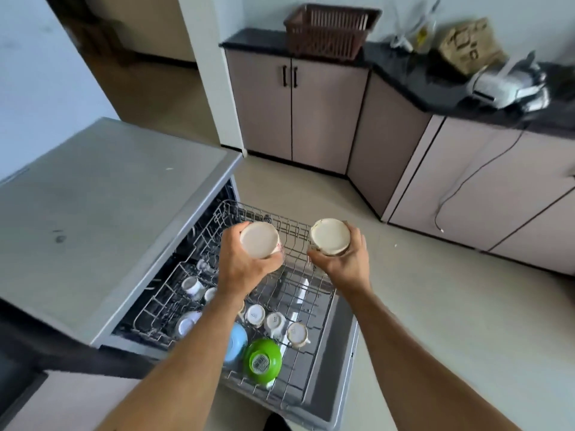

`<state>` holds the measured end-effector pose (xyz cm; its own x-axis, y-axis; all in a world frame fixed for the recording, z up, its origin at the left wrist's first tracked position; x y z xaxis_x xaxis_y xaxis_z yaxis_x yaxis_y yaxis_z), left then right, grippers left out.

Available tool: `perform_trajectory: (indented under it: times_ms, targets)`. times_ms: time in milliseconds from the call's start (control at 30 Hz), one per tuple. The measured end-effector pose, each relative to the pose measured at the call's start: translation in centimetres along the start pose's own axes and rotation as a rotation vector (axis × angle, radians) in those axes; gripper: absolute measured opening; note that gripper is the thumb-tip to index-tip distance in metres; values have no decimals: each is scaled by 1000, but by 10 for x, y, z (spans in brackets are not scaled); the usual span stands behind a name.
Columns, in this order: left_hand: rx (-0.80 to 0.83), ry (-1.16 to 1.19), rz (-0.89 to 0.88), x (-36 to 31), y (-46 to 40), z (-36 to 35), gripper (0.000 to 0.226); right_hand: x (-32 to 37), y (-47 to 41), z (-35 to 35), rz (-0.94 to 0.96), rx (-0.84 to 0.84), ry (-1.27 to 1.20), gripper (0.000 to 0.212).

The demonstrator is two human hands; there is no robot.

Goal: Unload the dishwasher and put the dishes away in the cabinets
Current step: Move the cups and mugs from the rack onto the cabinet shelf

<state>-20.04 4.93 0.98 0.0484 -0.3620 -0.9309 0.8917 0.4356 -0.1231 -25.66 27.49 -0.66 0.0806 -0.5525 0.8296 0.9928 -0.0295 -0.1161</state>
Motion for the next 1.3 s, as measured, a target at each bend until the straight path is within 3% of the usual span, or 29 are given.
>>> perform_trajectory:
  times_ms: [200,533,1300]
  targets:
    - [-181,117,-40,-46,39,36,84,54,10,22,81,84,-121,82]
    - [-503,182,-157,-108,105,143,80,166,60,11,286,229,-192,65]
    - [-971,44,-384,-159,216,560,75,525,283,-178,759,511,-396,65]
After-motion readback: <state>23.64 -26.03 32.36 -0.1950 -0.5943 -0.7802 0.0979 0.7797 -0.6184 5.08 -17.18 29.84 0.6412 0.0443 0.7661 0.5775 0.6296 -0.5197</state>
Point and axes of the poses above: each hand's wrist, its own y-axis away from the middle knuckle, its own z-axis out of the back of the hand, x = y × z, the point moved 4 cm from there along -y, towards the middle knuckle, and after that the axes turned 13 degrees about y, right-handed, at the moved point
